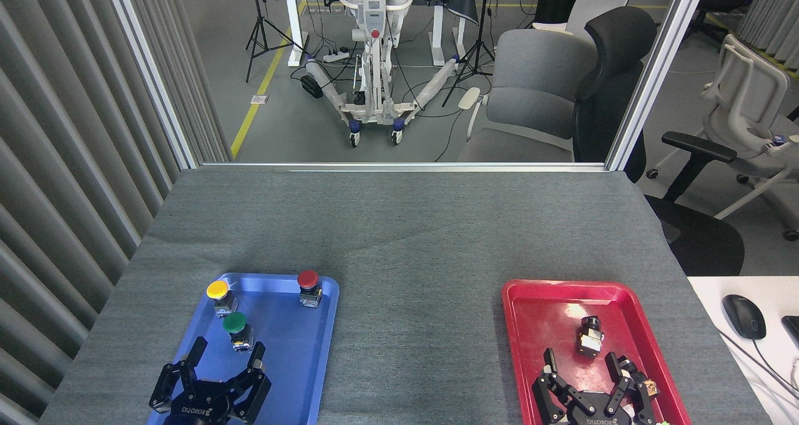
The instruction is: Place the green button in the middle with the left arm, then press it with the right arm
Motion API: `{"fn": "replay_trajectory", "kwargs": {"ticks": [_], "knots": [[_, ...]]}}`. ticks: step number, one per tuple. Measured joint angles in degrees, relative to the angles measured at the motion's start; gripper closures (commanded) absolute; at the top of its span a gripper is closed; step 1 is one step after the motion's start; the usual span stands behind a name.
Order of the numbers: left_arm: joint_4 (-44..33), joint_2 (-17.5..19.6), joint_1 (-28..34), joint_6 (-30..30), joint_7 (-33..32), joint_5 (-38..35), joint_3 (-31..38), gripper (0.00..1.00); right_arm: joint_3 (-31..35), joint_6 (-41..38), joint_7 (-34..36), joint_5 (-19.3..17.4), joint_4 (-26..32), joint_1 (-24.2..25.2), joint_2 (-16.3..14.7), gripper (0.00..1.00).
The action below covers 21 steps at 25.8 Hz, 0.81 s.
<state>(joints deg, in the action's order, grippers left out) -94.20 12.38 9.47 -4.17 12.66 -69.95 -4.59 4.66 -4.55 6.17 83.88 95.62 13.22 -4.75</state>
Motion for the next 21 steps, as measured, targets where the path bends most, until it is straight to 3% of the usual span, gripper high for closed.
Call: {"fn": "replay_trajectory", "kwargs": {"ticks": [21], "knots": [[-1.71, 0.01, -0.56, -2.13, -1.18, -0.28, -0.20, 0.00, -0.44, -0.23, -0.08, 0.28, 0.09, 0.01, 0.44, 0.00]]}}
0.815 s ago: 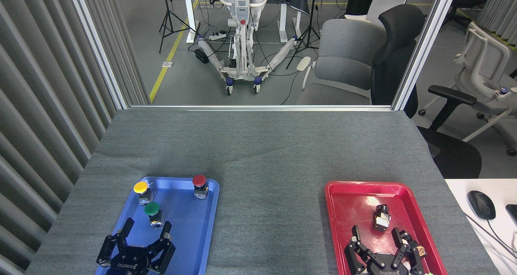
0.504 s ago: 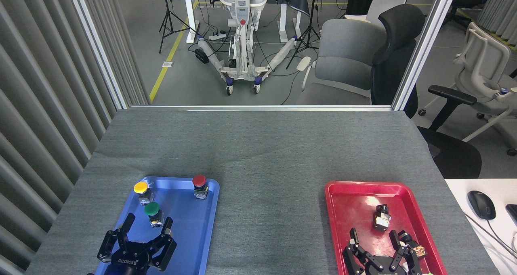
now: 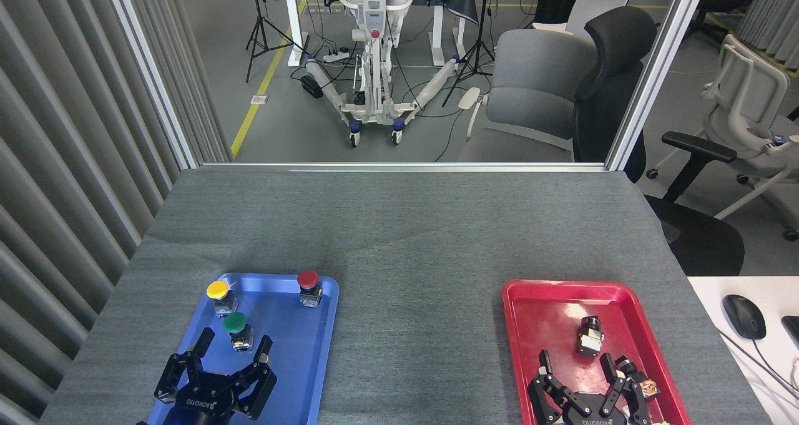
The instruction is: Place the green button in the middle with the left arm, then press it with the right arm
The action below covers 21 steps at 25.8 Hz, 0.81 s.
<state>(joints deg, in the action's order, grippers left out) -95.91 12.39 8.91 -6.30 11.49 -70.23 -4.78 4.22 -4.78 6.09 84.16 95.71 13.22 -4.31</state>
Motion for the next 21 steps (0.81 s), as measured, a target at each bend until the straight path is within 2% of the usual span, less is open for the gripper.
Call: {"fn": "replay_trajectory", "kwargs": {"ticks": [17, 21], "knots": [[3.93, -0.01, -0.09, 0.28, 0.36, -0.37, -0.21, 0.00, 0.60, -0.12, 2.74, 0.18, 0.81, -0.97, -0.37, 0.00], [4.24, 0.00, -0.16, 0.18, 0.37, -0.42, -0.22, 0.00, 0.56, -0.12, 0.39, 0.07, 0.61, -0.79, -0.57, 0.06]]}}
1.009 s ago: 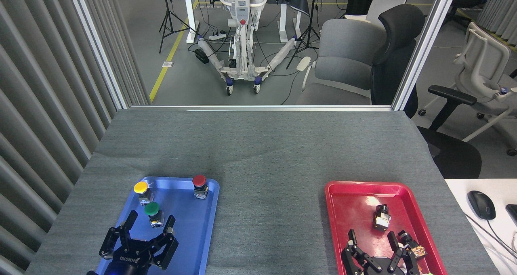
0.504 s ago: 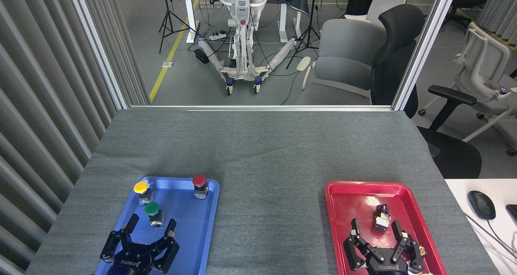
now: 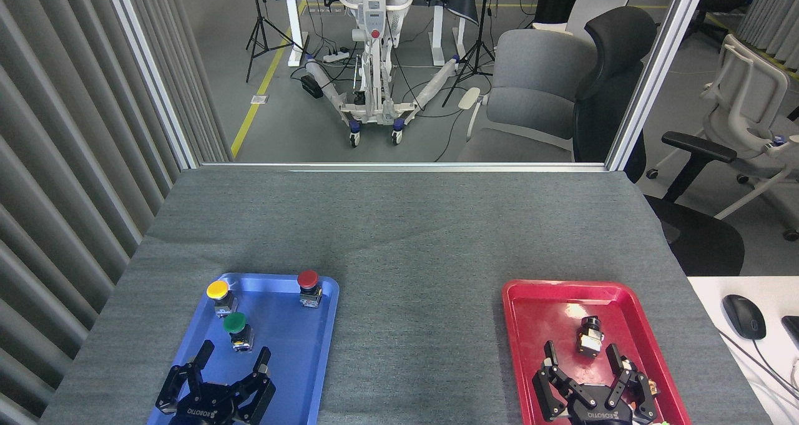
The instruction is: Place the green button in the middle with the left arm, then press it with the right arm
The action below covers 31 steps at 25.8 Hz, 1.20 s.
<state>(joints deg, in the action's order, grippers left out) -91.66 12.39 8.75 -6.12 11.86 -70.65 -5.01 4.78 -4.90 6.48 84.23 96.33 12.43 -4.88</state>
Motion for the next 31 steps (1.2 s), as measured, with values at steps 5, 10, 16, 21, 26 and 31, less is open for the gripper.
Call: {"fn": "replay_trajectory", "kwargs": {"ticks": [5, 10, 16, 21, 26, 31], "knots": [[-0.03, -0.03, 0.15, -0.03, 0.01, -0.02, -0.06, 0.00, -0.06, -0.20, -2.13, -0.07, 0.82, 0.27, -0.97, 0.02], [0.08, -0.04, 0.21, 0.04, 0.01, 0.01, -0.06, 0.00, -0.28, -0.44, -1.78, -0.15, 0.98, 0.60, -1.79, 0.02], [1.08, -0.47, -0.01, 0.39, 0.01, 0.06, -0.09, 0.00, -0.53, -0.44, -1.36, -0.20, 1.08, 1.23, -1.93, 0.02], [3.67, -1.30, -0.15, 0.46, -0.08, 0.01, -0.80, 0.00, -0.55, -0.44, -1.31, -0.20, 1.06, 1.28, -1.89, 0.02], [5.06, -1.62, -0.55, 0.38, -0.09, -0.02, -1.18, 0.00, -0.56, -0.44, -1.22, -0.20, 0.94, 1.18, -1.84, 0.02], [7.33, -1.68, -2.46, 0.33, 0.03, -0.04, -1.30, 0.00, -0.77, -0.10, -0.90, -0.21, 0.86, 1.24, -1.88, 0.02]]}}
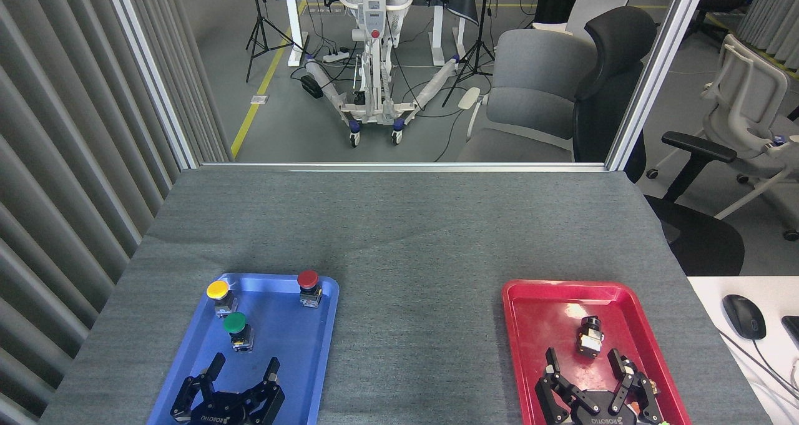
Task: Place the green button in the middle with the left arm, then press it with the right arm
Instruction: 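Grasp the green button on the blue tray with the left hand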
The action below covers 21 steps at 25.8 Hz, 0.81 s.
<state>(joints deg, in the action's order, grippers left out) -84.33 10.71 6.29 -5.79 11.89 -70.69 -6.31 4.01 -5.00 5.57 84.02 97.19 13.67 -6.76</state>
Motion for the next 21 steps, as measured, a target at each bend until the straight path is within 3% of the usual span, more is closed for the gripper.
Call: {"fn": "replay_trajectory", "kwargs": {"ticks": [5, 13, 21], "knots": [[1.55, -0.47, -1.39, 0.62, 0.31, -1.11, -0.02, 0.00, -1.10, 0.54, 0.09, -0.01, -0.06, -0.19, -0.01, 0.02], [10.47, -0.60, -5.46, 1.59, 0.34, -3.11, -0.03, 0.00, -1.37, 0.79, 0.22, -0.01, -0.19, -0.54, 0.11, 0.02], [23.71, -0.92, -13.96, 1.86, 0.52, -3.11, -0.02, 0.00, -1.43, 0.51, 0.13, 0.13, -0.75, -0.09, -0.07, 0.02]]}}
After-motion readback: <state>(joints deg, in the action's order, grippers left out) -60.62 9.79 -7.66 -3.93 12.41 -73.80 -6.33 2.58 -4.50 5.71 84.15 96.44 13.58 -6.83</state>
